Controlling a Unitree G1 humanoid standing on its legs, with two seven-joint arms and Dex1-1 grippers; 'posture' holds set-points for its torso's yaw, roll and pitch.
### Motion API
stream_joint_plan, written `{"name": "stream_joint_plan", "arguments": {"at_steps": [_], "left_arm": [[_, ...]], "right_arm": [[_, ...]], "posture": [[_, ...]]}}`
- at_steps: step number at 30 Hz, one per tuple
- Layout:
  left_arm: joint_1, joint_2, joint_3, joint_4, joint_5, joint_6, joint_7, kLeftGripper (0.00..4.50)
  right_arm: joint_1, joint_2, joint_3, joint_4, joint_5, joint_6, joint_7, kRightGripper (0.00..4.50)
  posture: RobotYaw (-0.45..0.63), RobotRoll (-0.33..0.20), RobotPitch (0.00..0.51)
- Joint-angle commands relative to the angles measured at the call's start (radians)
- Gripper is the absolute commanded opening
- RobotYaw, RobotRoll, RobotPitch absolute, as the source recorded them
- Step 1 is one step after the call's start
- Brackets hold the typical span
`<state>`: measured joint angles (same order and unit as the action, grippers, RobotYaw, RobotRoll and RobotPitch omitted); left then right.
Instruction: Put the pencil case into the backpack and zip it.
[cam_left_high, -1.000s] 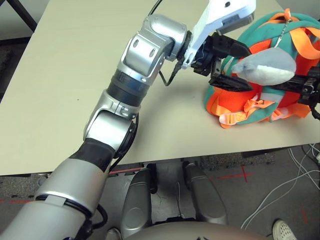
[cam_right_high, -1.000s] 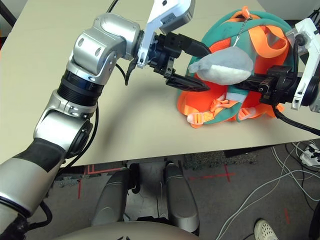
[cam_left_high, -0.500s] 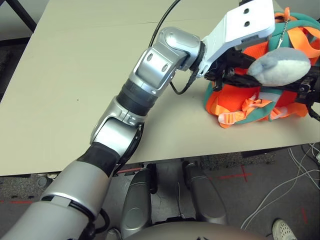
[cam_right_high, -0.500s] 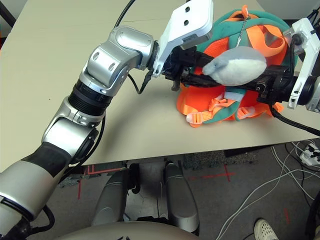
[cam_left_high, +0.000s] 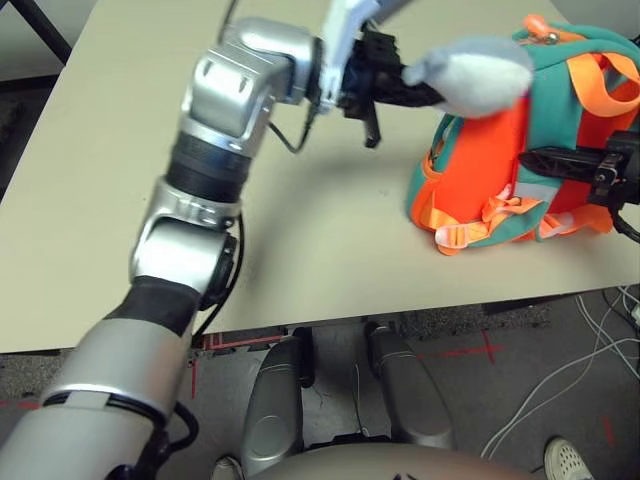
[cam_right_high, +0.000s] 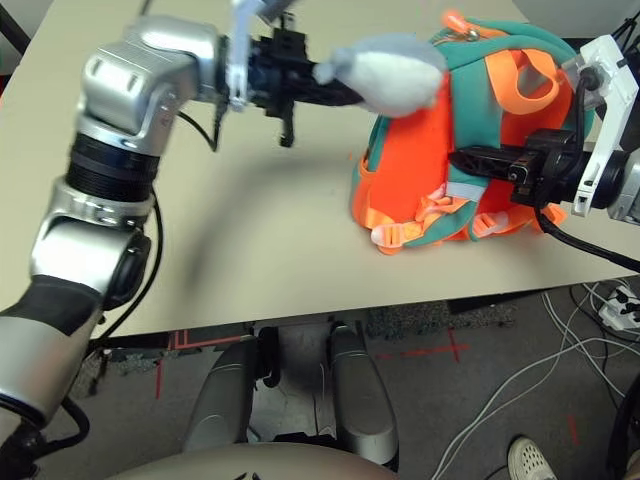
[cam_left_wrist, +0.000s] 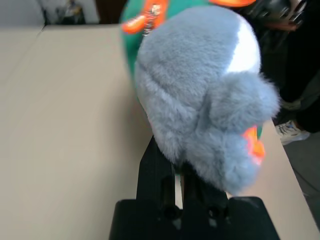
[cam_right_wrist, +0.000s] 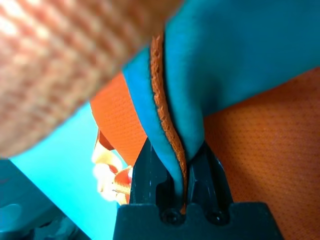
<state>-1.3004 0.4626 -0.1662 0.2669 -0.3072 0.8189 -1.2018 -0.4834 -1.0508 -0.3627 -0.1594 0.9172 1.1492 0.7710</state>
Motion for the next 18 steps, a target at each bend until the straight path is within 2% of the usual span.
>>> {"name": "stream_joint_plan", "arguments": {"at_steps": [1,7,13,18], "left_arm": [[0.074,0.066,0.016,-0.078,-0.052,0.096,-0.023,0.0],[0.353,0.164,-0.041,-0.266,-0.09,0.202,0.004,0.0],[0.647,0.144,-0.16,-0.31,-0.022,0.143,0.122,0.0],[0.783,0.104,-0.248,-0.235,0.034,0.056,0.201,0.0]], "right_arm": [[0.03,0.01,0.03,-0.002,-0.015,0.019,-0.002,0.08],[0.037,0.015,0.027,-0.006,-0.014,0.021,-0.006,0.08],[0.044,0.017,0.023,-0.007,-0.012,0.023,-0.008,0.08],[0.055,0.025,0.012,-0.007,-0.013,0.032,-0.025,0.08]], "posture": [[-0.09,0.0,0.263],[-0.09,0.0,0.263],[-0.09,0.0,0.261],[-0.1,0.0,0.258]]}}
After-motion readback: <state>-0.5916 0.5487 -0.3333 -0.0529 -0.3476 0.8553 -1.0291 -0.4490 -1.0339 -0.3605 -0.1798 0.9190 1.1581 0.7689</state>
